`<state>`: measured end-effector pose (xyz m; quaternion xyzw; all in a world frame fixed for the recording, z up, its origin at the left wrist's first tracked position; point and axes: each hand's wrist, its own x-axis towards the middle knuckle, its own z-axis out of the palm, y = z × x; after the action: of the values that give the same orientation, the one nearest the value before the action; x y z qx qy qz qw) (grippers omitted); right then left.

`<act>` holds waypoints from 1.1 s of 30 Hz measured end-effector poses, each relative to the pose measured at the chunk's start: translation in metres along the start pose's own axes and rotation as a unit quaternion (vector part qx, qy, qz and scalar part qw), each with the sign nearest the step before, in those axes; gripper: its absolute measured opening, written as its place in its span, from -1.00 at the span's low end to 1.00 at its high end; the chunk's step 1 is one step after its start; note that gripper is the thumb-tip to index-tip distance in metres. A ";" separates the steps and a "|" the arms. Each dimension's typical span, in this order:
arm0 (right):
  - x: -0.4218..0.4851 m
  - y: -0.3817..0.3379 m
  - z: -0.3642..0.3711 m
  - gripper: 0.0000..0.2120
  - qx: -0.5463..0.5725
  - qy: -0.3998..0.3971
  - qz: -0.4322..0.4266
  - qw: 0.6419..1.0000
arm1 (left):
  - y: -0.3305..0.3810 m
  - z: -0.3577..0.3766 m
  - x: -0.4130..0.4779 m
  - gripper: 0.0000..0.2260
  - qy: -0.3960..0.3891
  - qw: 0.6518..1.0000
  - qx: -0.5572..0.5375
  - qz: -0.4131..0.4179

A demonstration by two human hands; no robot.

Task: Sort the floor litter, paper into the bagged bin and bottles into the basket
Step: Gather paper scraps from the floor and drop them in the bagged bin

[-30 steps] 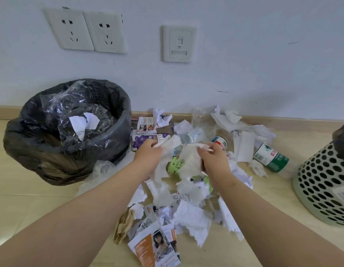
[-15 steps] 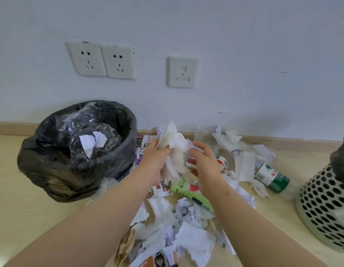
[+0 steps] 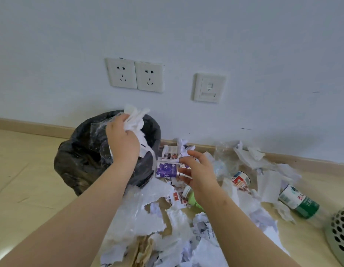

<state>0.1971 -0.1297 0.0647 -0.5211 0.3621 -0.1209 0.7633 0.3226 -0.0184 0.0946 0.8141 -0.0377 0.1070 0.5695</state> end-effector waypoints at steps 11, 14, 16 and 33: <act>0.001 0.023 -0.006 -0.86 -0.063 0.023 0.049 0.997 | -0.040 -0.011 0.011 -0.51 -0.347 0.809 0.473 0.019; 0.001 0.027 -0.011 -0.87 -0.093 0.030 0.055 0.994 | -0.037 -0.009 0.010 -0.59 -0.309 0.835 0.446 0.089; 0.001 0.029 -0.015 -0.90 -0.099 0.034 0.058 0.993 | -0.032 -0.006 0.006 -0.65 -0.265 0.860 0.406 0.157; -0.018 0.099 -0.087 -0.76 -0.461 -0.051 0.054 0.885 | -0.085 -0.014 -0.080 -0.28 -0.608 0.409 0.637 0.238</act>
<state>0.1069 -0.1388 -0.0321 -0.7992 0.3652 0.1274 0.4601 0.2581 0.0196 0.0032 0.7520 -0.4871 -0.2923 -0.3343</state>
